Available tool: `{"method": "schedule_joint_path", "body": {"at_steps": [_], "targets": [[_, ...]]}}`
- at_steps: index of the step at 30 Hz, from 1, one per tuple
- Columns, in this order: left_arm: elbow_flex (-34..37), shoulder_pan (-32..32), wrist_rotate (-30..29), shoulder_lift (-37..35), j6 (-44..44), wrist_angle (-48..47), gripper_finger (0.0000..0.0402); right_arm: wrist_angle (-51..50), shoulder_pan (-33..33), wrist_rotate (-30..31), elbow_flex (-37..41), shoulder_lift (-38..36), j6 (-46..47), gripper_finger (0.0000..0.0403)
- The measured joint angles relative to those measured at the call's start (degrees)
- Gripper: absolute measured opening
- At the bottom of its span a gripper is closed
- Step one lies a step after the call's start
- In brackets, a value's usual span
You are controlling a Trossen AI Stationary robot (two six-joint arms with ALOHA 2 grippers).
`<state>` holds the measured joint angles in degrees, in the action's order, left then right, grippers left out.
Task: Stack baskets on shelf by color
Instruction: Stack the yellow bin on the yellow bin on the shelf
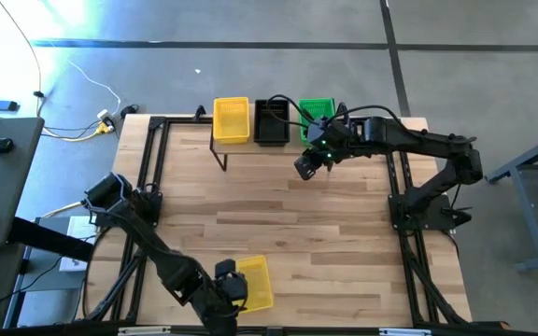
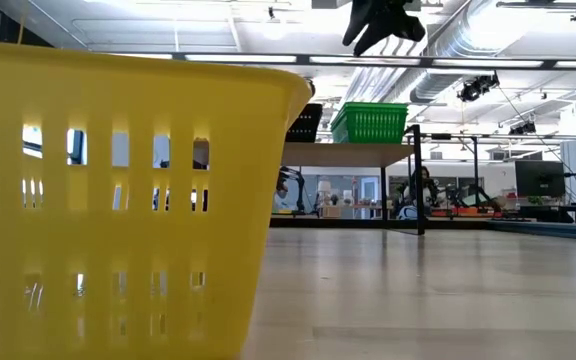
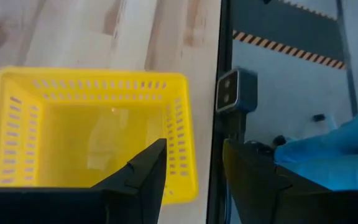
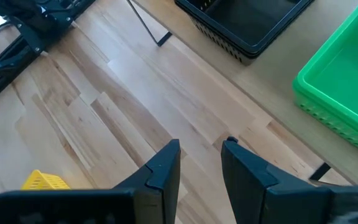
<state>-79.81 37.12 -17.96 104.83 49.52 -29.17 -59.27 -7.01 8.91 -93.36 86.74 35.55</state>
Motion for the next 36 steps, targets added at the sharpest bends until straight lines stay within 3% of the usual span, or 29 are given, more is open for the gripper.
{"method": "schedule_joint_path", "body": {"at_steps": [30, 36], "targets": [[0.02, 2.26, 2.35, 10.63, 2.83, 4.84, 0.0149, -0.04, 0.0, -0.02, 0.0, 0.0, 0.0, 0.0103], [0.02, 2.09, 0.68, 10.71, 2.88, 4.1, 0.0116, -0.19, 0.0, -0.07, 0.0, 0.0, 0.0, 0.0103]]}}
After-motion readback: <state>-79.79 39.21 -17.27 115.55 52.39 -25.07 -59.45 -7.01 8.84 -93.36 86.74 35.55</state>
